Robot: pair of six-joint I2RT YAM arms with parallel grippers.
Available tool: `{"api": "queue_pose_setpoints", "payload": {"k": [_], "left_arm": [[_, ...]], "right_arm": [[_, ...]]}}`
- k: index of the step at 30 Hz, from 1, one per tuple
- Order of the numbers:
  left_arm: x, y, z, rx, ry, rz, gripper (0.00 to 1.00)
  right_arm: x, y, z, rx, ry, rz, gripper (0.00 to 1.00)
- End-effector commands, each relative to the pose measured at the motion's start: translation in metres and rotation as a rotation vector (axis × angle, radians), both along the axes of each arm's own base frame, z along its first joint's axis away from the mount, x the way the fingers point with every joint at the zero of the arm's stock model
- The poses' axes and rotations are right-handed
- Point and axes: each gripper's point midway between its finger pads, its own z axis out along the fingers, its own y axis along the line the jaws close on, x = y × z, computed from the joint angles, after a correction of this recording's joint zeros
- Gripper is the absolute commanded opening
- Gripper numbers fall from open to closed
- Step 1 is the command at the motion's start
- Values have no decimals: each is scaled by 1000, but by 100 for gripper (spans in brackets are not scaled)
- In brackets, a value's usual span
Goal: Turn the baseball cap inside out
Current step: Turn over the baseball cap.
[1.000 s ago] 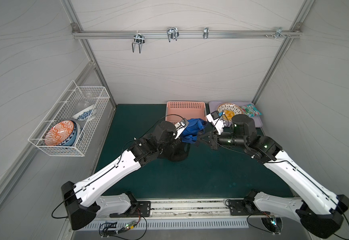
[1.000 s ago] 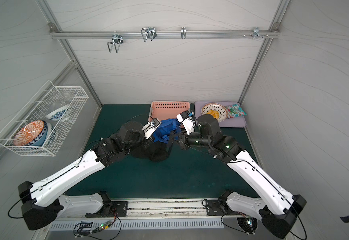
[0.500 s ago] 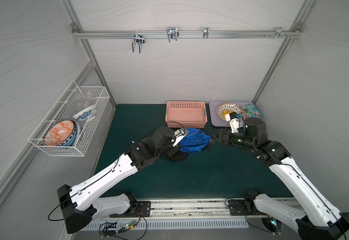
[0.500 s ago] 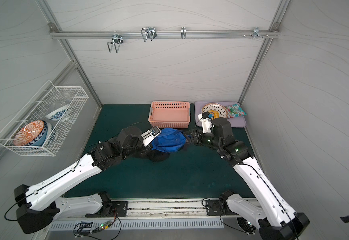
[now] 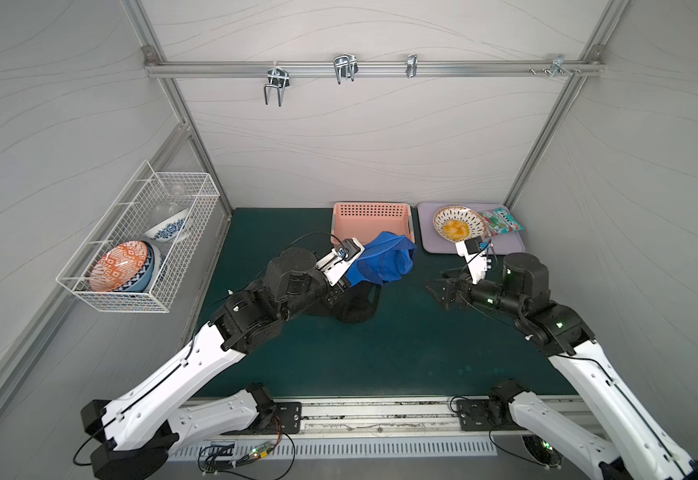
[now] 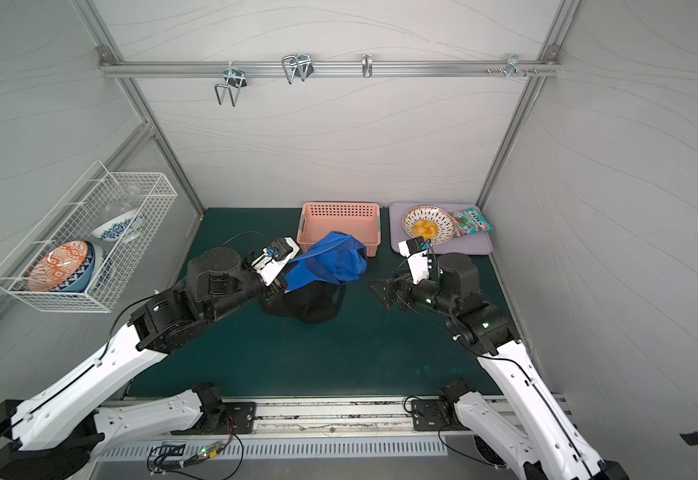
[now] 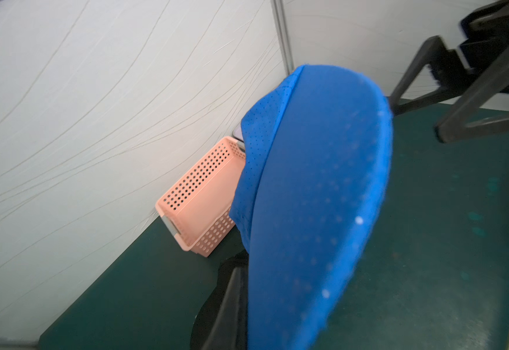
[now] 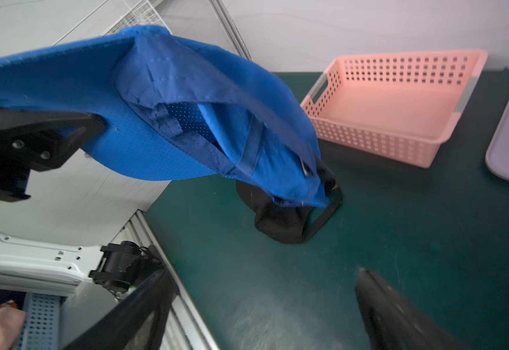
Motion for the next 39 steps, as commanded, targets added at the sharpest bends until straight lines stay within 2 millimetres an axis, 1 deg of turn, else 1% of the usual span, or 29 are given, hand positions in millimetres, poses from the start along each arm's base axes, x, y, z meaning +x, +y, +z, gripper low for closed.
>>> {"api": "queue_pose_setpoints", "payload": {"k": [1, 3, 5, 7, 9, 10, 12, 15, 18, 24, 26, 27, 30, 32, 34, 35, 36, 37, 39], "left_arm": [[-21, -11, 44, -79, -60, -145, 0], [-29, -13, 49, -77, -34, -191, 0], [-36, -13, 55, -70, -20, -225, 0], [-41, -12, 60, -71, -12, -247, 0], [-45, -12, 63, -75, -3, -258, 0], [-46, -12, 64, -80, 4, -263, 0], [-48, -14, 67, -93, 22, -273, 0], [-49, -17, 69, -111, 40, -281, 0], [-47, -19, 69, -118, 45, -279, 0], [-47, -24, 69, -131, 68, -290, 0], [-47, -25, 68, -133, 73, -293, 0], [-48, -25, 69, -134, 73, -296, 0], [-48, -25, 69, -137, 75, -298, 0], [-49, -25, 68, -134, 79, -301, 0], [-49, -25, 67, -128, 83, -299, 0], [-48, -25, 66, -127, 83, -293, 0], [-45, -23, 66, -125, 79, -279, 0], [-40, -21, 64, -119, 71, -249, 0], [-22, -12, 59, -99, 35, -143, 0]], "right_arm": [[-8, 6, 37, 17, -247, 110, 94], [-16, 6, 47, 25, -254, 171, 90], [-27, 5, 55, 56, -224, 242, 83], [-31, -3, 62, 80, -212, 244, 73], [-34, -10, 68, 93, -236, 222, 62], [-34, -13, 69, 92, -253, 206, 59], [-30, -16, 70, 86, -273, 172, 55], [-27, -14, 74, 94, -287, 165, 52], [-25, -12, 77, 83, -324, 153, 51], [-24, -2, 72, 26, -347, 162, 49], [-23, 0, 70, 9, -358, 156, 47], [-21, 0, 68, -5, -364, 141, 45], [-12, -4, 62, -46, -381, 90, 35], [-8, -6, 61, -61, -395, 71, 30], [-5, -5, 59, -67, -402, 65, 21], [-3, -5, 58, -71, -400, 61, 13], [-1, -6, 57, -80, -395, 52, 3], [1, -7, 57, -89, -391, 40, 0], [6, -13, 56, -113, -397, -18, 0]]}}
